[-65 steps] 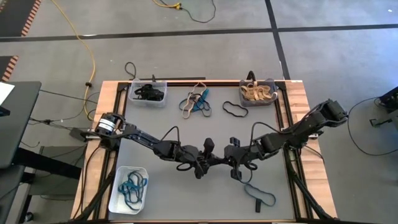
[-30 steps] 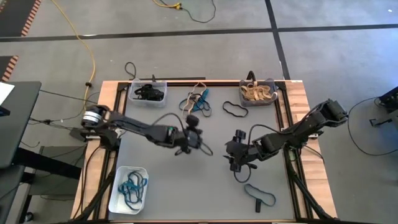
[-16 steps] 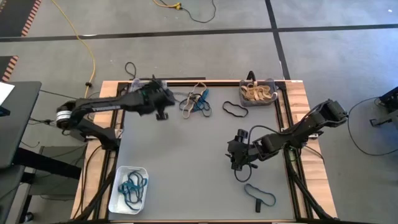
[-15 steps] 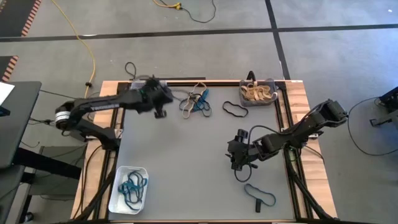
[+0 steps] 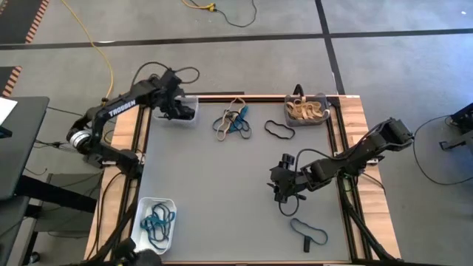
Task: Sort rubber bands into baskets
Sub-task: Put the black rubber band into the transparent bin
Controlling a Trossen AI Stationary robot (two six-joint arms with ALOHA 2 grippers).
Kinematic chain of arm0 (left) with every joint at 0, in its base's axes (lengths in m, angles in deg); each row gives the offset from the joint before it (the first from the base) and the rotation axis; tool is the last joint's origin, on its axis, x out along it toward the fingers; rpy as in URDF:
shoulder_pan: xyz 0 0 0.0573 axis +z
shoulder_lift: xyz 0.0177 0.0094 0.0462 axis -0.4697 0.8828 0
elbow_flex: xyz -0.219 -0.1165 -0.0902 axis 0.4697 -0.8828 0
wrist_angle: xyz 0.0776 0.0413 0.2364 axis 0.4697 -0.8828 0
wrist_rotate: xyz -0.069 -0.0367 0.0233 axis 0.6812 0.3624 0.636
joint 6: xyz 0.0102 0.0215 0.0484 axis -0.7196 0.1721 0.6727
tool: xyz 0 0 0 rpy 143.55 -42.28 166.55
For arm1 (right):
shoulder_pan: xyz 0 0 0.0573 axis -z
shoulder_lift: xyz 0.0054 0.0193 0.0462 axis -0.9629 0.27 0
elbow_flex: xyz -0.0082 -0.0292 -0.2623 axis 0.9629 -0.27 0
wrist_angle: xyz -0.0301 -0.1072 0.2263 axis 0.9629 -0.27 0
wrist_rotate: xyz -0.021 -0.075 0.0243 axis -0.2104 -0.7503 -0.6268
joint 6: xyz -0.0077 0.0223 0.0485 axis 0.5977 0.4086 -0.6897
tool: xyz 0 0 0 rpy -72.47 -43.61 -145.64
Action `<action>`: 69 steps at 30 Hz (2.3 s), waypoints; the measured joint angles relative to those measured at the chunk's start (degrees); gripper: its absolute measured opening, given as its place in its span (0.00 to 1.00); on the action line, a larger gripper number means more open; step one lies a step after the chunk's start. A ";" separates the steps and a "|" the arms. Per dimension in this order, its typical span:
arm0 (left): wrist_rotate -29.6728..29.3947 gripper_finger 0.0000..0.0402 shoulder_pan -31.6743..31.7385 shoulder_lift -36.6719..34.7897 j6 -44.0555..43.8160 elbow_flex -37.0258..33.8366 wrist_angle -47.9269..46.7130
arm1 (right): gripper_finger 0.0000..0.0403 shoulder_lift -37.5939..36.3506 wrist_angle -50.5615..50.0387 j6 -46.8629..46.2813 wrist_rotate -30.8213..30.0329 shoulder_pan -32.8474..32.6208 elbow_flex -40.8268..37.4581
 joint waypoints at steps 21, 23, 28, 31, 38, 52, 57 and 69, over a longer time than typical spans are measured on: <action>3.23 0.30 8.27 7.30 -5.51 0.00 8.29 | 0.72 0.02 1.24 0.30 0.11 -0.37 0.00; 3.30 0.32 8.27 6.00 -6.06 0.00 8.53 | 0.72 0.02 1.24 0.31 0.11 -0.37 0.00; 10.35 0.33 6.69 2.29 -7.87 0.00 8.54 | 0.72 0.02 1.24 0.46 0.13 -0.33 0.00; 17.62 0.33 4.33 0.40 -9.54 0.00 8.52 | 0.72 0.02 1.22 0.44 0.17 -0.57 0.02; 25.38 0.33 -8.09 -0.93 -12.39 0.00 8.86 | 0.72 0.02 0.25 -2.06 5.04 -5.00 0.02; 25.30 0.33 -42.07 0.59 -13.00 -0.15 24.88 | 0.72 0.02 -1.03 -22.02 19.58 -24.04 0.04; 25.13 0.33 -50.23 6.11 -12.00 -0.18 33.26 | 0.72 0.04 -0.32 -28.93 21.26 -29.67 0.46; 24.87 0.33 -60.81 26.08 -16.08 -0.13 49.04 | 0.72 0.23 1.60 -37.46 15.47 -38.48 1.14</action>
